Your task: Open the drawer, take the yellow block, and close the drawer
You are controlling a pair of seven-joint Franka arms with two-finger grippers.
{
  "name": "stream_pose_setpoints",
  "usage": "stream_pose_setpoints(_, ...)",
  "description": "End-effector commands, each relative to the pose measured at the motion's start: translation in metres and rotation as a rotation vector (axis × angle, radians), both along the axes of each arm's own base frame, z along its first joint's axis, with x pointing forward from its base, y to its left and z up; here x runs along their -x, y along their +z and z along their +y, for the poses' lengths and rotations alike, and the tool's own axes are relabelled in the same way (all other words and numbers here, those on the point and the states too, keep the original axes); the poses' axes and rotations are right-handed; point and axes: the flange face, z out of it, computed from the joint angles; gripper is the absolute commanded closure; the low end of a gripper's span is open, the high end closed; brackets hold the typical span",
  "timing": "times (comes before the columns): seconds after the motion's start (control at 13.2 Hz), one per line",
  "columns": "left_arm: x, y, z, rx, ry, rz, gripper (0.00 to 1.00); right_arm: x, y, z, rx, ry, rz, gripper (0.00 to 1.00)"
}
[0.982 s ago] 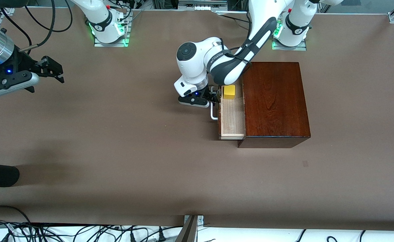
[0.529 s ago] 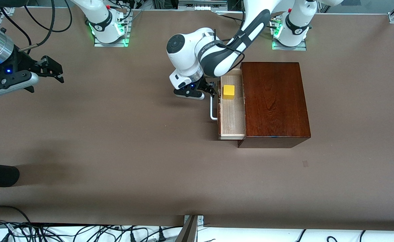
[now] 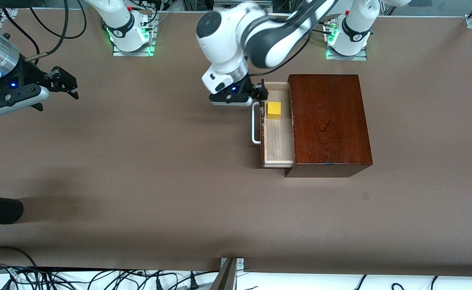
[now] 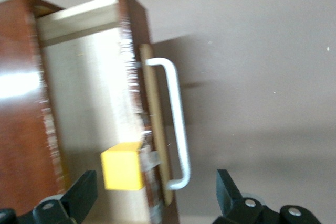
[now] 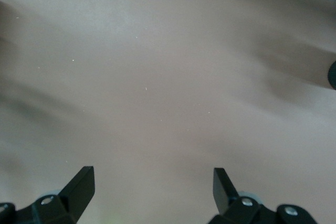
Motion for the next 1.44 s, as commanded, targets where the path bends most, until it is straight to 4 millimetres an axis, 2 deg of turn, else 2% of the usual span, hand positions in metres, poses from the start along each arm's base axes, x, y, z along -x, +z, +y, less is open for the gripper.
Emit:
stream_pose_setpoints(0.0, -0.034, 0.047, 0.073, 0.073, 0.165, 0.094, 0.00, -0.001, 0.004, 0.011, -0.005, 0.020, 0.001, 0.00)
stream_pose_setpoints(0.23, -0.056, 0.077, 0.157, 0.027, 0.102, 0.241, 0.00, 0.004, 0.005, 0.036, -0.008, 0.057, -0.001, 0.00)
stream_pose_setpoints(0.45, -0.078, 0.121, 0.257, 0.078, 0.075, 0.300, 0.00, 0.011, 0.000, 0.067, -0.013, 0.106, 0.013, 0.00)
stream_pose_setpoints(0.6, -0.089, 0.139, 0.314, 0.098, 0.102, 0.300, 0.00, 0.006, -0.016, 0.078, -0.015, 0.131, 0.039, 0.00)
stream_pose_setpoints(0.68, -0.097, 0.145, 0.342, 0.125, 0.082, 0.305, 0.00, 0.003, -0.032, 0.094, -0.031, 0.154, 0.073, 0.00)
stream_pose_setpoints(0.76, -0.102, 0.158, 0.367, 0.154, 0.053, 0.298, 0.00, -0.001, -0.056, 0.111, -0.030, 0.175, 0.118, 0.00)
stream_pose_setpoints(0.83, -0.108, 0.159, 0.407, 0.191, 0.069, 0.299, 0.00, 0.005, -0.064, 0.135, -0.026, 0.224, 0.133, 0.00)
stream_pose_setpoints(0.98, -0.107, 0.167, 0.437, 0.225, 0.074, 0.253, 0.00, 0.024, -0.071, 0.190, -0.016, 0.327, 0.137, 0.00)
stream_pose_setpoints(1.06, -0.097, 0.174, 0.445, 0.219, 0.072, 0.205, 0.00, 0.038, -0.073, 0.219, -0.008, 0.389, 0.136, 0.00)
stream_pose_setpoints(1.21, -0.079, 0.168, 0.466, 0.226, 0.036, 0.073, 0.00, 0.068, -0.088, 0.289, -0.017, 0.508, 0.117, 0.00)
stream_pose_setpoints(1.36, -0.078, 0.163, 0.468, 0.229, -0.078, 0.061, 0.00, 0.098, -0.092, 0.378, -0.044, 0.651, 0.018, 0.00)
